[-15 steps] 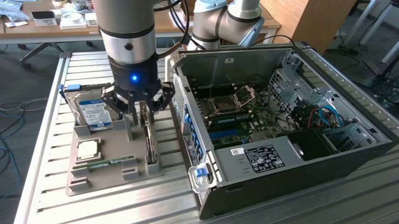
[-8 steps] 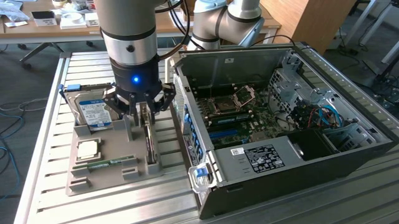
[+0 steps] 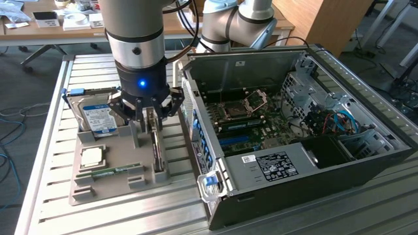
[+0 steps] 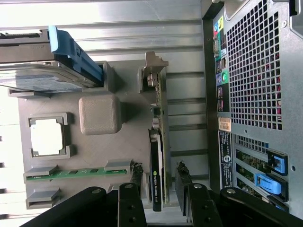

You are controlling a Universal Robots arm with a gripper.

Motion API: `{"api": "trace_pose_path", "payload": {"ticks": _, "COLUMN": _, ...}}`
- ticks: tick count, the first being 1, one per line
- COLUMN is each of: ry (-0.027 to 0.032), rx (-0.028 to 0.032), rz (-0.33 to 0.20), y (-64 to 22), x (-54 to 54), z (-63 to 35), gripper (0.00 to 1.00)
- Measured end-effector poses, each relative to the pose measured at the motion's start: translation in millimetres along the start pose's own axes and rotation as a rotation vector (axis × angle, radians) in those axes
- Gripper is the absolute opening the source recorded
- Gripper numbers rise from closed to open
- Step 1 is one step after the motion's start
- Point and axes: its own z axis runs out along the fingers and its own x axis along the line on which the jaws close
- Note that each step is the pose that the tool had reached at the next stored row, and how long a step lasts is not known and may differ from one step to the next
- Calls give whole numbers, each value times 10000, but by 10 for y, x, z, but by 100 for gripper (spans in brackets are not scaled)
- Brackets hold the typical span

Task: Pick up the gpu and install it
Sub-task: 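Pick up the gpu and move the gpu toward the slot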

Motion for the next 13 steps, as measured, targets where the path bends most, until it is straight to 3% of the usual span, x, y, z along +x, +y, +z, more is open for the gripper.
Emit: {"api": "trace_pose_path", "payload": {"ticks": 13, "ry": 0, "rx": 0, "rz": 0, "y": -2, "x": 1, "z": 46, "gripper": 42}}
